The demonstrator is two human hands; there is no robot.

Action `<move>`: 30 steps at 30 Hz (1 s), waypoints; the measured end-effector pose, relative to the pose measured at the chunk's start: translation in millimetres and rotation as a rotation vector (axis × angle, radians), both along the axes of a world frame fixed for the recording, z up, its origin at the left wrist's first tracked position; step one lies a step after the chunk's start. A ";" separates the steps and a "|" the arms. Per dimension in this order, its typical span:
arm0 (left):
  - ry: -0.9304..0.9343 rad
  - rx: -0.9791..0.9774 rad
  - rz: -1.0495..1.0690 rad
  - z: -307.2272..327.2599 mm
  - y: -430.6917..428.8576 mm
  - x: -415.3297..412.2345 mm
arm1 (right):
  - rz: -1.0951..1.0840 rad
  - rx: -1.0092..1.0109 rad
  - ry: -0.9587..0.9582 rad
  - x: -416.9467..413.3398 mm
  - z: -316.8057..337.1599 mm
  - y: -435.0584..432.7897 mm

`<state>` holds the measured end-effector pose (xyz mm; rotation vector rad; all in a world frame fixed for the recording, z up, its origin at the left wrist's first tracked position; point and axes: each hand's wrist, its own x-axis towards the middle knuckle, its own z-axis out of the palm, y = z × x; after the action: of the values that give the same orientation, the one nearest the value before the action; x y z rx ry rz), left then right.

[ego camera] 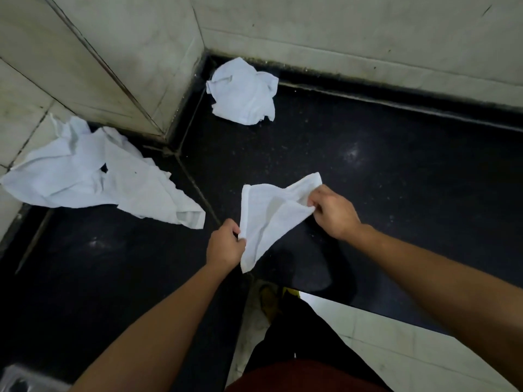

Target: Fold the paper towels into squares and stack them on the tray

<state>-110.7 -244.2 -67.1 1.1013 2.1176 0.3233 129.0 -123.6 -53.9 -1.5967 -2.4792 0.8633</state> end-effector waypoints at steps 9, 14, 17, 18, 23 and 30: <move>0.229 0.083 -0.202 4.3 18.5 1.9 | -0.101 0.021 -0.120 49.3 2.7 -8.5; 0.278 0.130 -0.142 2.6 62.7 -0.2 | -0.371 -0.080 -0.076 1.1 2.2 22.3; 0.180 0.087 0.049 -2.3 85.3 -4.4 | -0.475 -0.133 -0.134 -12.3 -5.2 42.3; 0.149 0.064 0.100 -3.9 91.9 -6.5 | -0.476 -0.142 -0.165 -14.3 -7.8 48.0; 0.075 0.033 0.186 -9.9 108.4 -11.8 | -0.531 -0.169 -0.146 -14.7 -13.5 65.0; 0.043 0.093 0.330 -18.6 118.7 -13.3 | -0.527 -0.098 -0.158 -16.4 -16.0 72.8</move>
<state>-124.0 -125.5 -85.7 0.8117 2.3432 0.5623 112.7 -50.7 -70.0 -2.2746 -1.9539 0.8059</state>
